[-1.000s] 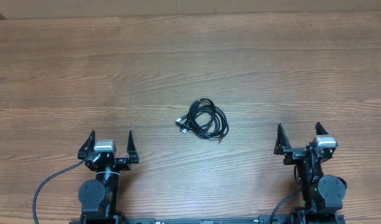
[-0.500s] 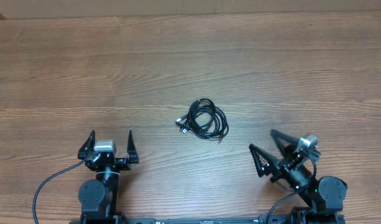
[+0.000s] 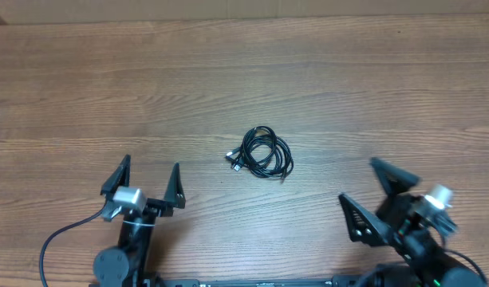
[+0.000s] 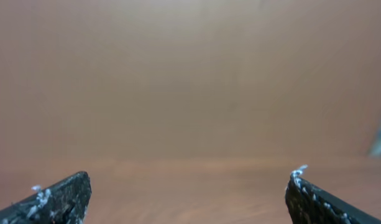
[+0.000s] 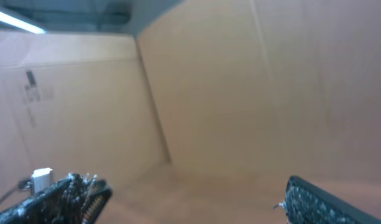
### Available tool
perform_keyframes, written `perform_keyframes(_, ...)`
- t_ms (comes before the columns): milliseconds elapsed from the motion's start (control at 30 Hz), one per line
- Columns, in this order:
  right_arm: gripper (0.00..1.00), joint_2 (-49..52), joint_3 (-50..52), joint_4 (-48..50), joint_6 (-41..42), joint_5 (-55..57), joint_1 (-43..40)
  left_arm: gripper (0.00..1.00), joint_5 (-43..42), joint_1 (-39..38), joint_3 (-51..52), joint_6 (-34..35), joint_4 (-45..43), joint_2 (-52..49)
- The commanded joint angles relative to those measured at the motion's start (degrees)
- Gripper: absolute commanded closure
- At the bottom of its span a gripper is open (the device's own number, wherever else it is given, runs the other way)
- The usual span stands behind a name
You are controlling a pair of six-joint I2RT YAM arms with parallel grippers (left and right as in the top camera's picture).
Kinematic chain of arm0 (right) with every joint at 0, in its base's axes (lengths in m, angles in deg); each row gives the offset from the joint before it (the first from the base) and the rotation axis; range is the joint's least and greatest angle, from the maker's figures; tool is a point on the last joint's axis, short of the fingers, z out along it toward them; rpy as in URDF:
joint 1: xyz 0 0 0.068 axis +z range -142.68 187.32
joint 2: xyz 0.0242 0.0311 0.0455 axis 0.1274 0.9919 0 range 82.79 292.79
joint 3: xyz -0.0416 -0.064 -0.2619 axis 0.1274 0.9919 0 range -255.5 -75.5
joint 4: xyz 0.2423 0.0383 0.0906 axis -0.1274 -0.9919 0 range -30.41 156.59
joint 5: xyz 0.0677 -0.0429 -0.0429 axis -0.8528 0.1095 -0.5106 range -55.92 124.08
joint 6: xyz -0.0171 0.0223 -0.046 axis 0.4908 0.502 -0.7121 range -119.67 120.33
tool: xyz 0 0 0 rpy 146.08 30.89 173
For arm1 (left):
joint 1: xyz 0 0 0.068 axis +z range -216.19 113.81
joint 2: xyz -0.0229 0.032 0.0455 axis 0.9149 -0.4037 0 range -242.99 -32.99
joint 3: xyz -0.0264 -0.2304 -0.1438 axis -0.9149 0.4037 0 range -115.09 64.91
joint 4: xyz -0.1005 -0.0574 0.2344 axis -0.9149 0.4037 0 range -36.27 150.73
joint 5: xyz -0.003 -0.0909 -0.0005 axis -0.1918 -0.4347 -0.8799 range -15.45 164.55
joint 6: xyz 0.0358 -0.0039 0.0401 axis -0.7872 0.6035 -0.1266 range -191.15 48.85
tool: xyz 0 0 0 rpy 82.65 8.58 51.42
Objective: Untangle cables
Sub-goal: 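Raise both arms and move grippers toward the black cable bundle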
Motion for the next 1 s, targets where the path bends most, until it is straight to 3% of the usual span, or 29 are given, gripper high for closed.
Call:
perform_keyframes(0, 0.0, 2.58, -12.2, -9.42, -11.91, 4.33, -1.86, 0.0, -7.56, 0.31, -5.64, 5.33, 0.83, 0.48)
perform_keyframes(100, 0.0, 7.93, -24.55, -24.72, -18.47, 7.67, -2.99, 0.0, -7.63, 0.31, -15.34, 5.77, 10.23, -1.99)
perform_keyframes(233, 0.0, 18.95, -41.07, -43.39, -21.14, 8.81, -3.3, 0.0, -12.7, 0.31, -31.91, 2.73, 24.98, -11.63)
perform_keyframes(333, 0.0, 27.82, -51.54, -56.04, -21.14, 8.79, -3.3, 0.0, -17.81, 0.31, -47.71, -1.64, 42.38, -23.93)
perform_keyframes(400, 0.0, 35.8, -59.69, -67.76, -21.14, 7.91, -3.3, 0.0, -21.64, 0.31, -60.92, -6.19, 58.77, -35.28)
perform_keyframes(500, 0.0, 42.47, -64.3, -74.84, -20.92, 1.09, -3.3, 0.0, -25.05, 0.31, -72.37, -6.8, 71.56, -46.25)
perform_keyframes(667, 0.0, 48.87, -64.0, -80.26, -20.92, -13.92, -3.3, 0.0, -35.56, 0.31, -80.06, -4.28, 78.93, -58.36)
perform_keyframes(800, 0.0, 53.2, -62.51, -82.53, -20.92, -13.97, -3.23, 0.0, -35.15, 0.28, -79.95, -4.26, 80.24, -65.18)
perform_keyframes(967, 0.11, 57.72, -59.89, -83.3, -20.9, -11.82, -3.21, 0.0, -33.94, 0.09, -79.87, -4.37, 82.95, -72.98)
